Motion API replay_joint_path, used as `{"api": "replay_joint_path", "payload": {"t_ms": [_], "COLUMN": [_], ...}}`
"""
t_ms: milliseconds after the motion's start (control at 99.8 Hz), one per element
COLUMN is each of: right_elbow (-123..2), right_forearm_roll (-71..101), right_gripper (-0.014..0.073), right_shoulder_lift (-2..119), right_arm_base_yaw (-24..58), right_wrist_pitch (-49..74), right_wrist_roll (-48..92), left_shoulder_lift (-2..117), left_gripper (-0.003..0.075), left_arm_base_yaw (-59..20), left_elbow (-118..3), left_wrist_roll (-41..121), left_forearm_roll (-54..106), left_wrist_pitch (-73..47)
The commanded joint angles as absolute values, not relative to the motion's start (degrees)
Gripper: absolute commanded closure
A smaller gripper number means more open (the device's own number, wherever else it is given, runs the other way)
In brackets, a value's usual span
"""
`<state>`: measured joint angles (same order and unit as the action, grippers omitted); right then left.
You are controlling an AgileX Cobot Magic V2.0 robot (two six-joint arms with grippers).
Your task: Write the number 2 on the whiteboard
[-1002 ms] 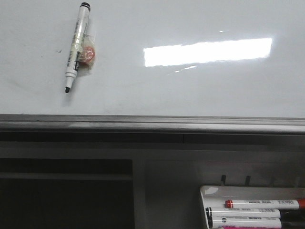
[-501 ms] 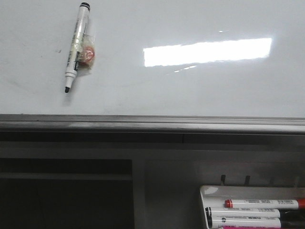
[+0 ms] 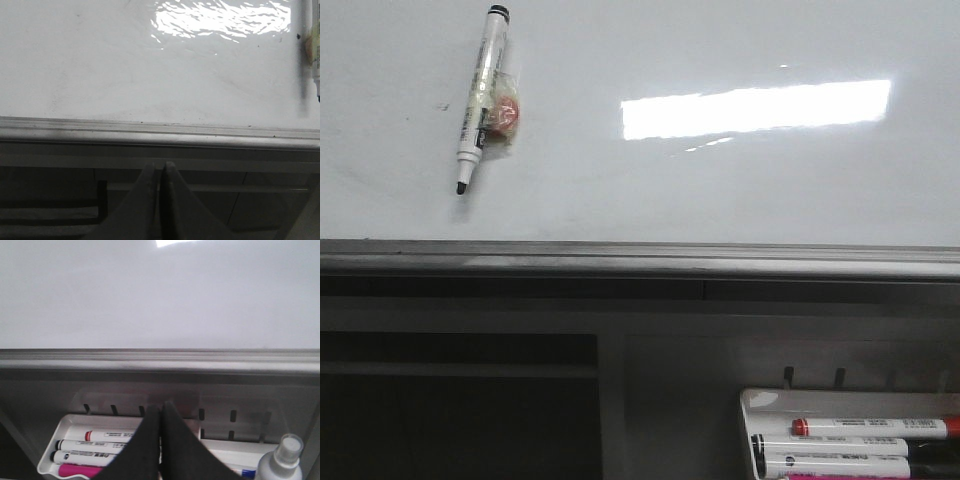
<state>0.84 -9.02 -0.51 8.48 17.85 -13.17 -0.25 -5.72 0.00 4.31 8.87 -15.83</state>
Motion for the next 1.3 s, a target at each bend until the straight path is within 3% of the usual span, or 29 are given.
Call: {"api": "replay_joint_path", "payload": {"t_ms": [0,100,371,641,821,992,1082,1222,1292], "right_elbow": [2.25,2.25,2.25,2.13,0.03,-6.87,-11.55,-16.79,-18.64], "right_forearm_roll": [-13.4,-13.73,-12.57,2.18,13.18,12.81,12.13,12.13,12.13], "right_gripper": [0.0664,0.0664,0.0664,0.0664,0.0664,0.0657,0.0578,0.0314,0.022], "right_shoulder_lift": [-1.7,-1.7,-1.7,-1.7,-1.7,-1.21,0.25,4.0,6.04], "right_arm_base_yaw": [8.24,8.24,8.24,8.24,8.24,8.24,8.24,8.24,8.24], "right_wrist_pitch": [12.75,4.92,-7.15,-21.98,-14.5,3.18,10.57,14.63,16.04], "right_wrist_roll": [-12.95,-12.95,-13.22,-14.19,-14.19,-14.04,-12.55,-11.36,-11.36], "left_shoulder_lift": [-1.73,-1.73,-1.73,-1.73,-1.73,2.32,9.4,23.68,30.67], "left_gripper": [0.0741,0.0741,0.0741,0.0741,0.0741,0.0739,0.0662,0.0336,0.0267], "left_arm_base_yaw": [-5.73,-5.73,-5.73,-5.73,-5.73,-5.73,-5.84,-5.84,-5.95], "left_elbow": [0.71,0.71,0.61,0.04,-5.11,-14.24,-21.01,-31.58,-35.29], "left_wrist_roll": [3.81,3.81,3.81,4.01,10.71,17.35,19.58,26.09,27.34], "left_forearm_roll": [8.99,10.46,51.12,62.71,57.19,44.24,36.21,34.73,35.81], "left_wrist_pitch": [-12.01,-10.48,-1.58,-2.24,-7.65,-13.62,-22.4,-33.0,-34.48]}}
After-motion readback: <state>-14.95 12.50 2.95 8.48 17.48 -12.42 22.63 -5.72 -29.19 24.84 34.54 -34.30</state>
